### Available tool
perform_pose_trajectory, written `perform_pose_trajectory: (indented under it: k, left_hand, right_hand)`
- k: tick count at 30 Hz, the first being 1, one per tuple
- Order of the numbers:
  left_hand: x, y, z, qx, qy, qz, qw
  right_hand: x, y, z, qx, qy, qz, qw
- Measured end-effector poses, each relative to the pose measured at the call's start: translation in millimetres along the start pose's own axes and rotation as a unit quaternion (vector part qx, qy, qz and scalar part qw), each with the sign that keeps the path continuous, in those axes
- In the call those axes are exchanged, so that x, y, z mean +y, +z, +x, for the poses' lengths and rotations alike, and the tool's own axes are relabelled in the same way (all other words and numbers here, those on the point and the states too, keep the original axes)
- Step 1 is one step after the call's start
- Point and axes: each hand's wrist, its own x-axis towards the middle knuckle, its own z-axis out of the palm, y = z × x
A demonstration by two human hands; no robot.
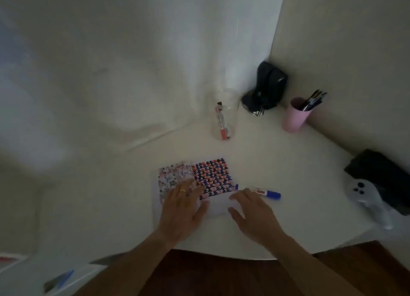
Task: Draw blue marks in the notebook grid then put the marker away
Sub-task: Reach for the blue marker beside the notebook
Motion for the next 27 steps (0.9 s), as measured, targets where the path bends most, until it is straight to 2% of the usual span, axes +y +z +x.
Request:
perform_pose_trajectory:
  k: [2, 7, 19, 27]
  left_hand:
    - [-1, 22, -2, -0.009, -0.007, 0.014, 1.000]
    - [-8, 57, -15, 0.051, 0.000, 0.013, 0.999]
    - [-11, 67, -18, 0.113, -0.001, 0.037, 0.993]
    - [-11, 68, -22, 0.121, 0.012, 0.032, 0.992]
  right_hand:
    - [11, 28, 6, 0.023, -0.016, -0.036, 0.999]
    - [34, 77, 5, 0.096, -0.054, -0.087, 0.990]
    - [30, 80, -1, 0.197, -0.092, -0.108, 0.970]
    - [29, 83, -11, 0.244, -0.097, -0.112, 0.958]
